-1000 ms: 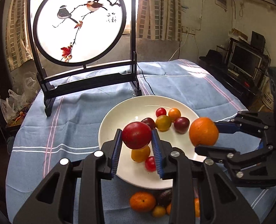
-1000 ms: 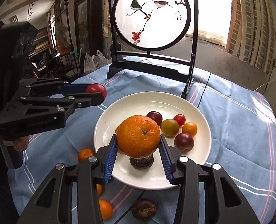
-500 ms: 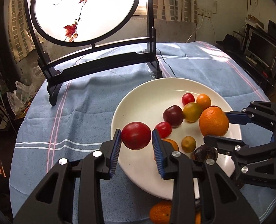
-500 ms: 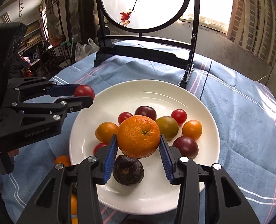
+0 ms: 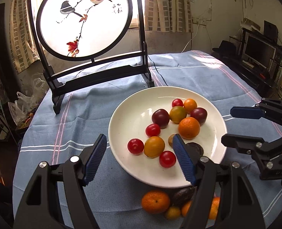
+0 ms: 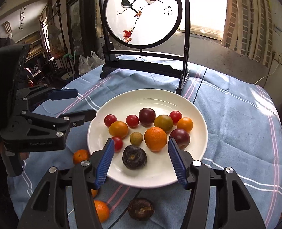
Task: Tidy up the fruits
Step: 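Move both tools back to the loose fruits and grasp a yellow fruit with the left tool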
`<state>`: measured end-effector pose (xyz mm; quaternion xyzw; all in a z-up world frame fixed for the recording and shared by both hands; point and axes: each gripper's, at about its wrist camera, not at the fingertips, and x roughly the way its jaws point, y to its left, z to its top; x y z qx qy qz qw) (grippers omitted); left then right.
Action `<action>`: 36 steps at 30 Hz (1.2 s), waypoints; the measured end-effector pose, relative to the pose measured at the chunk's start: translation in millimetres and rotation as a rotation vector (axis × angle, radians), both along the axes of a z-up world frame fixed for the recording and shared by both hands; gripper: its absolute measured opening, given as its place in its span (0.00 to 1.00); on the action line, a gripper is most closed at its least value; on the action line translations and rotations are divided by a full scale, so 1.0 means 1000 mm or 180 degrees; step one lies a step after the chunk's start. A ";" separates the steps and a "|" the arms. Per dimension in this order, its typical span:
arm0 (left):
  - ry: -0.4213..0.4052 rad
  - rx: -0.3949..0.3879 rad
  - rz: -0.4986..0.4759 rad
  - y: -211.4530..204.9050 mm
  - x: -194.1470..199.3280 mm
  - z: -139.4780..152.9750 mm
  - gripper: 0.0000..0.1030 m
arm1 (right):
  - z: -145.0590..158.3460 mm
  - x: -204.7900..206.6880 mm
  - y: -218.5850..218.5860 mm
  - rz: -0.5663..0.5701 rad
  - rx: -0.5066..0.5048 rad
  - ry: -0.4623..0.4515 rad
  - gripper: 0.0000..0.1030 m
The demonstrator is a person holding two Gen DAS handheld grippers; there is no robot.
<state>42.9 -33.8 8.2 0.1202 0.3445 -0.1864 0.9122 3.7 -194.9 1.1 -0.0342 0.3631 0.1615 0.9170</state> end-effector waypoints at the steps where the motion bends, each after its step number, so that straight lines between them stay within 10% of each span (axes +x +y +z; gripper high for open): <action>1: -0.0034 -0.0001 -0.0020 0.001 -0.008 0.004 0.67 | 0.001 -0.008 0.000 0.0011 -0.0013 -0.0017 0.57; 10: -0.0274 -0.0118 -0.0131 0.041 -0.079 0.022 0.69 | -0.001 -0.086 -0.017 0.0003 -0.0063 -0.0103 0.62; 23: 0.0199 0.0267 -0.0590 0.043 -0.130 -0.056 0.69 | -0.075 -0.094 0.044 0.0566 -0.0282 0.0407 0.61; 27: 0.0341 0.0233 -0.0544 0.037 -0.118 -0.071 0.69 | -0.084 -0.082 0.057 0.0557 -0.0425 0.0480 0.41; 36: 0.0627 0.0225 -0.0575 0.017 -0.083 -0.098 0.40 | -0.075 -0.089 0.023 0.0366 -0.0223 0.0469 0.41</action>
